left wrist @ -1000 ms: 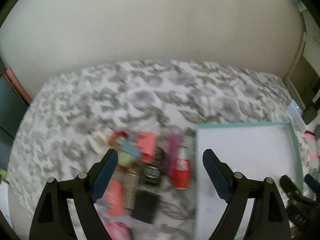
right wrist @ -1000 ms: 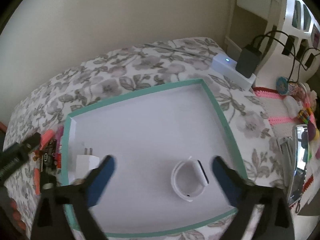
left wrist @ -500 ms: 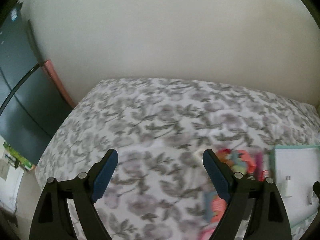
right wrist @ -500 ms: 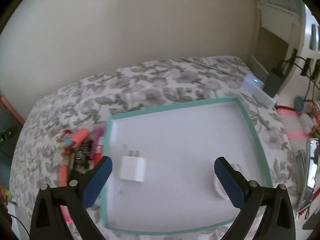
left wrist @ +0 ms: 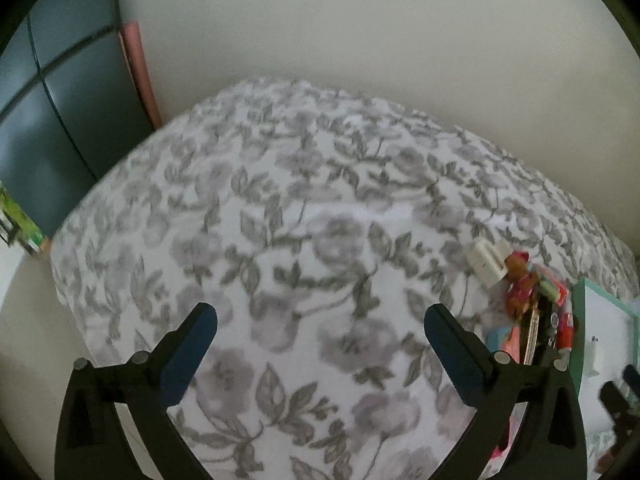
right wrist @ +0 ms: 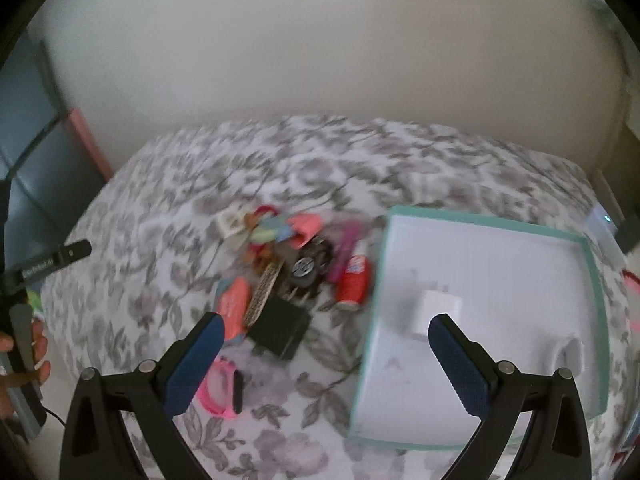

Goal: Organize rigid objects
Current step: 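Move both tools back over the item pile toward the pink watch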

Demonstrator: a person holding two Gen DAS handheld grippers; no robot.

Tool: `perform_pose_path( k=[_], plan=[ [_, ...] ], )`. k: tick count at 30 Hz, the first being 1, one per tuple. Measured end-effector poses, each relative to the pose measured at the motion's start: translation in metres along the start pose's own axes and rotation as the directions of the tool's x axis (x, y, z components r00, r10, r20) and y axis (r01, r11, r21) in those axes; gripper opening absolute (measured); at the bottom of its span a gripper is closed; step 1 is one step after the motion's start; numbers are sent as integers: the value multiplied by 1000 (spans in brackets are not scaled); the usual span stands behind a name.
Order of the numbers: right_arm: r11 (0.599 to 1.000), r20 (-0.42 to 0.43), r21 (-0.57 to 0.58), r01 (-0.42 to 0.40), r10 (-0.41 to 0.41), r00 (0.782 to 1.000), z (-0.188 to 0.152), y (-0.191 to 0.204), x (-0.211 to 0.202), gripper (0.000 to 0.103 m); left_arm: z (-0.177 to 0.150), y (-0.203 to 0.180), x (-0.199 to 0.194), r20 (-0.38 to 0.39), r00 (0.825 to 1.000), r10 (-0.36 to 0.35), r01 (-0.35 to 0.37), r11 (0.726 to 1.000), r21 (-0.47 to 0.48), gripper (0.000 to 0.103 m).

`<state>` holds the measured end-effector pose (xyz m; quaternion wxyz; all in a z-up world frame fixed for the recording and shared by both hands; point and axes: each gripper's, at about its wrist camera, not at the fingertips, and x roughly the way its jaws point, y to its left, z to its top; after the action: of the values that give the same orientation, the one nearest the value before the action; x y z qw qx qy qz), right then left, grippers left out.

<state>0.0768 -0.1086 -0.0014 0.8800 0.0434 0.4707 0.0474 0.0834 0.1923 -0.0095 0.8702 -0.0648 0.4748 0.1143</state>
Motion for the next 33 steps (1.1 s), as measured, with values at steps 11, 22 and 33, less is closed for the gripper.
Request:
perform_pose_path(
  k=[11,22,33],
  plan=[
    [996,-166,-66,-67,55,985,-28,45,52,103,-46,-13,42,-159,986,-46,46,999,-4,103],
    [993,-259,-113,-22,-8,966,-54,65,87,103,-71,-22,60,-212,977,-38,39,999,1,103],
    [994,-265,-101,-35,7,964,-61,72,92,103,-74,-22,63,-224,974,-37,36,999,-9,103]
  ],
)
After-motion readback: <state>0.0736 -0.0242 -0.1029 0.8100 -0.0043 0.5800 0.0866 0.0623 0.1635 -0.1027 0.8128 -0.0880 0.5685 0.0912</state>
